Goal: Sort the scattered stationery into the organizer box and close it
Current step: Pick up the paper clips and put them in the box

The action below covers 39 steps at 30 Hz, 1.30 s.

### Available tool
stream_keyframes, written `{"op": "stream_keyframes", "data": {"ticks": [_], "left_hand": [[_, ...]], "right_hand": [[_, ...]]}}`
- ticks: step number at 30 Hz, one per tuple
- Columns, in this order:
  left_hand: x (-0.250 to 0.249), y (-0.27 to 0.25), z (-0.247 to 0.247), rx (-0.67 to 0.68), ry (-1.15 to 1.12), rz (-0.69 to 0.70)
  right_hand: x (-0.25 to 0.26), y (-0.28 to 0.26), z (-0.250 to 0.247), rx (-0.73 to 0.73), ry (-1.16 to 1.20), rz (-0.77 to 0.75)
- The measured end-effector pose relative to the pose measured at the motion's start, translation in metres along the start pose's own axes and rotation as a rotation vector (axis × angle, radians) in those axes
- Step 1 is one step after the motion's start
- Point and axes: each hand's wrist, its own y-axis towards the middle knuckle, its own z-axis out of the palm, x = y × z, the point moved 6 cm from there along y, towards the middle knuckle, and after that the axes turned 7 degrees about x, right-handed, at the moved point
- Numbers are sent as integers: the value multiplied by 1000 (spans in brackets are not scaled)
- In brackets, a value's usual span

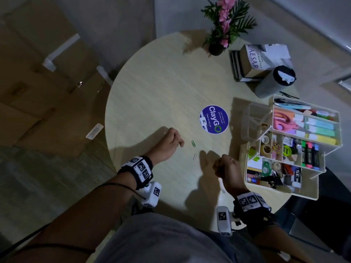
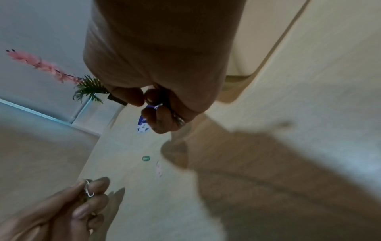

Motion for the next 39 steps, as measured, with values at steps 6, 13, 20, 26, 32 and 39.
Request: {"op": "stream_keyframes", "data": {"ticks": [6,13,20,26,32,39], "left_hand": [[-14,22,12,118,268,-18],[-35,43,28,196,985,140],[-34,53,34,280,1098,44],[-35,46,35,263,1197,-50],[-39,35,39,223,1225,-25],[-37,24,41,134,1192,-62]], "right_hand": [[23,-7,-11,107,28,-94],[25,-3,7,66,-263,-141],[0,1,46,-35,-827,-153],[-8,-1,55,-97,-813,-144],[3,8,64,-54,-796,-80],[20,9,71,5,-913,-28]]}}
